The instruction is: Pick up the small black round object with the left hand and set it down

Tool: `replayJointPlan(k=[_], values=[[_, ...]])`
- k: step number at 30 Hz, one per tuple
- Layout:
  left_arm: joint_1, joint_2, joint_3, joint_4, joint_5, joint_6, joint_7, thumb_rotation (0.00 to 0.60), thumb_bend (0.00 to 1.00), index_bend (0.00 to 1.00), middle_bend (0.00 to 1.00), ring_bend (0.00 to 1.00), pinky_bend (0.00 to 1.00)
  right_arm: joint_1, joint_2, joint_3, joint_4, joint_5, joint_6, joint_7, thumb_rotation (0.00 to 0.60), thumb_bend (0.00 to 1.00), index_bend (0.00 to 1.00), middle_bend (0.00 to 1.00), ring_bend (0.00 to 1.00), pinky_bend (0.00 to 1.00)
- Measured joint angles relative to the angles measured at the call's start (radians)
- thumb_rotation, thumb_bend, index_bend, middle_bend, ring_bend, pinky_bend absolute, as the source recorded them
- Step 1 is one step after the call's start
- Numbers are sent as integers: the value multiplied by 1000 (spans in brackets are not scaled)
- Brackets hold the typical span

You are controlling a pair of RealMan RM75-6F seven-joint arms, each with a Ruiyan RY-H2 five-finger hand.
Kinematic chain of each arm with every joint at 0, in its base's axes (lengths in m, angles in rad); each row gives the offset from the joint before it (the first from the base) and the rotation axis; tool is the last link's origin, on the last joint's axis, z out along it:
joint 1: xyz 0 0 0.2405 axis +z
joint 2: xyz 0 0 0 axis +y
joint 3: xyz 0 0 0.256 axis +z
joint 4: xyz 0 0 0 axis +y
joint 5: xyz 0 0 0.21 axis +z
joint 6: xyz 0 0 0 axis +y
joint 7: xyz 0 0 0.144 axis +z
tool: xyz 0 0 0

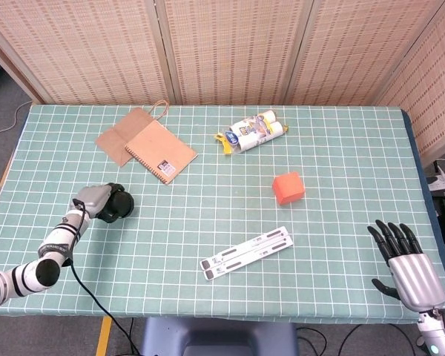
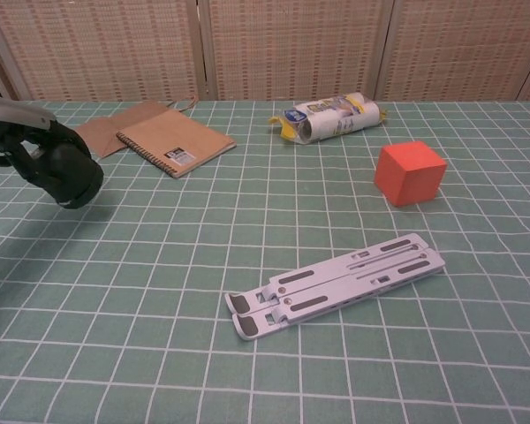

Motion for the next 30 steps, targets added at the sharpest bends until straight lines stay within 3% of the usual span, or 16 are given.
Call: replayJointPlan(k=[9,16,21,30], values=[[-16,-28,76,37,7,65,115,600,507,796,839,764,851,0,0,-1,-1,-1,0,1,600,61,0,0,0,0],[-55,-74,141,42,-119,192,311,600,508,795,835,764,852,0,1,0,0,0,2,4,600,62,0,0,0,0],[-74,-106,157,50,-194,217,376,600,507,793,833,764,852,0,1,0,1,-1,2,6,600,61,0,0,0,0],[-38,-149,158,110,-148,213,376,600,502,730,794,721,805,1,-1,-3,2,-3,-3,9,600,62,0,0,0,0]])
